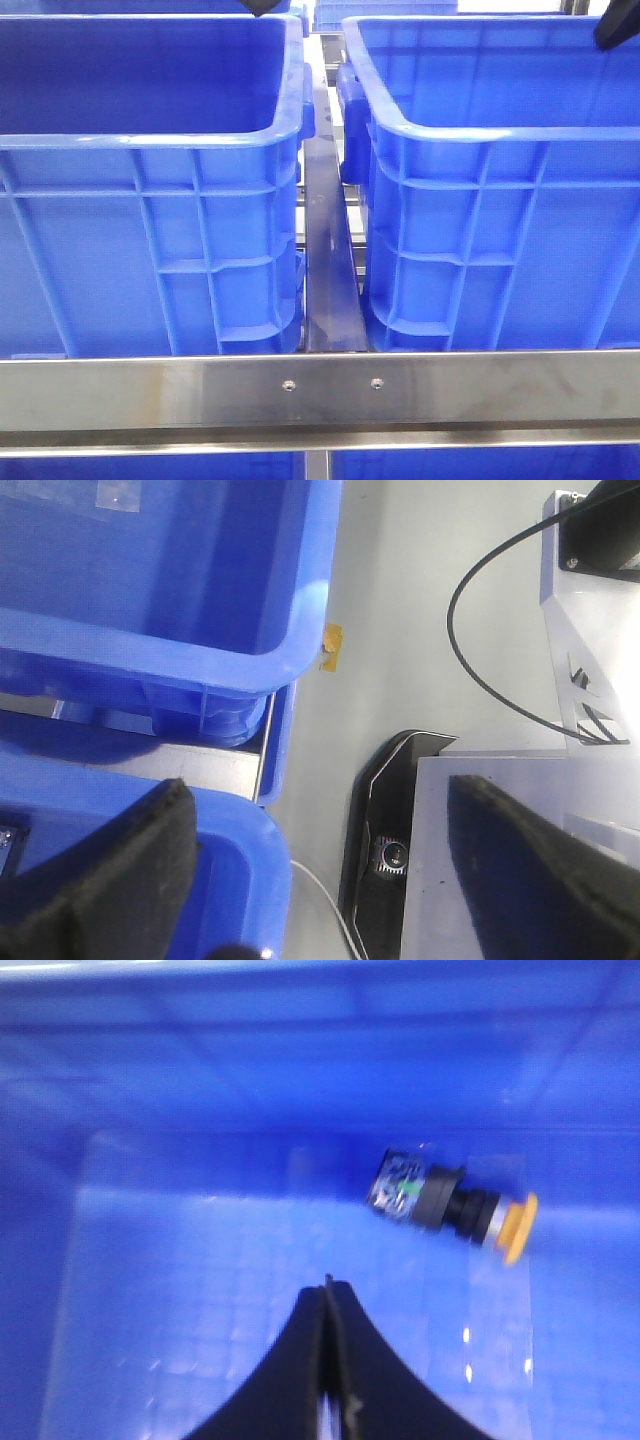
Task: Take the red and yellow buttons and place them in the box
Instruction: 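Raise the right gripper and lower the left gripper into the button crate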
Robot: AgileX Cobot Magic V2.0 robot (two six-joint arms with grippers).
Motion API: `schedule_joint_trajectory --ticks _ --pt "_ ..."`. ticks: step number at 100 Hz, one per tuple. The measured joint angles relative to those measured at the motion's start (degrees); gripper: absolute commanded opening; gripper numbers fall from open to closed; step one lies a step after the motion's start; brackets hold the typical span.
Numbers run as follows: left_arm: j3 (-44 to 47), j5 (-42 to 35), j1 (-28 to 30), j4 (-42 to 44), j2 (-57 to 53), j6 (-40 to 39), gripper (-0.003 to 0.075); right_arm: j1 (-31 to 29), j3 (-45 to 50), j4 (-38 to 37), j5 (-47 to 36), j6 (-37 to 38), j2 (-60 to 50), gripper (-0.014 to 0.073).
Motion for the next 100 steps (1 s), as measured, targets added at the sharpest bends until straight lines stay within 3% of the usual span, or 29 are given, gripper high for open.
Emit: schedule_joint_trajectory --ticks 66,100 --pt "0.0 0.0 0.0 1.0 0.0 -6.1 0.0491 0.4 30.0 0.8 -1.1 0.0 -38.7 -0.0063" --pt "4.8 -2.3 1.9 14.2 -4.6 -14.8 0.0492 0.4 36.7 0.9 1.6 0.0 -50.6 -0.0063"
